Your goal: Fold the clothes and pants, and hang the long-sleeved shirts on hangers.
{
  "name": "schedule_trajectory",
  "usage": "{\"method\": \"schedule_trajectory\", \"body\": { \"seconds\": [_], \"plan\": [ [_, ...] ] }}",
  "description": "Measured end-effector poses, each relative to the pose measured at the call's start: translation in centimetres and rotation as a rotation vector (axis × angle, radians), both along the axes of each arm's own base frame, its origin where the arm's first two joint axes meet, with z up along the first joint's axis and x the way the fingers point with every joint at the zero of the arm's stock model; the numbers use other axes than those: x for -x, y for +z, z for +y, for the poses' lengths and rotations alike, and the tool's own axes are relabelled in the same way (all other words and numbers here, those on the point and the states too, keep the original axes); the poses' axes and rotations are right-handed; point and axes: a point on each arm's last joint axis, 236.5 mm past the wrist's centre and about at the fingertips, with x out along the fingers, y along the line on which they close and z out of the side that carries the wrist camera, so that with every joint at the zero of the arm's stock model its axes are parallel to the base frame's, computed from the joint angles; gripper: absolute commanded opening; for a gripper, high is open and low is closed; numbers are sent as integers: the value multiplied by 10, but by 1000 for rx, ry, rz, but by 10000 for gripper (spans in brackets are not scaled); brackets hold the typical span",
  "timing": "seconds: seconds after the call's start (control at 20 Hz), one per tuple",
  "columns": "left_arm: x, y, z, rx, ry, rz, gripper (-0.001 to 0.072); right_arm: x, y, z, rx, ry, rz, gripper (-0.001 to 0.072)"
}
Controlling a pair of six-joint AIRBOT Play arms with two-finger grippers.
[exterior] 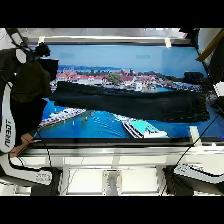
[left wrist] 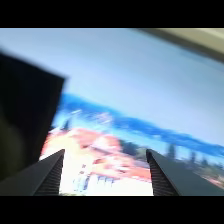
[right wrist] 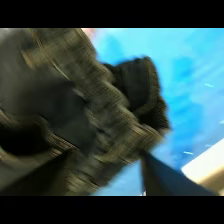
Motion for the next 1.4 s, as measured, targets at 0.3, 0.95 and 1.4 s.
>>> {"method": "schedule_trajectory", "body": {
  "seconds": [0.3,0.95,1.4],
  "plan": [
    [25,4,-181,-251,-446,-45,585,13,-32,1,-80,89,77,629],
    [110,-78,-390,-528,-949,-37,583,20,-69,-20,-515,114,-229,630],
    [111,-83,-392,-499,-935,-20,583,-32,-33,-28,-383,277,-275,609]
  ]
}}
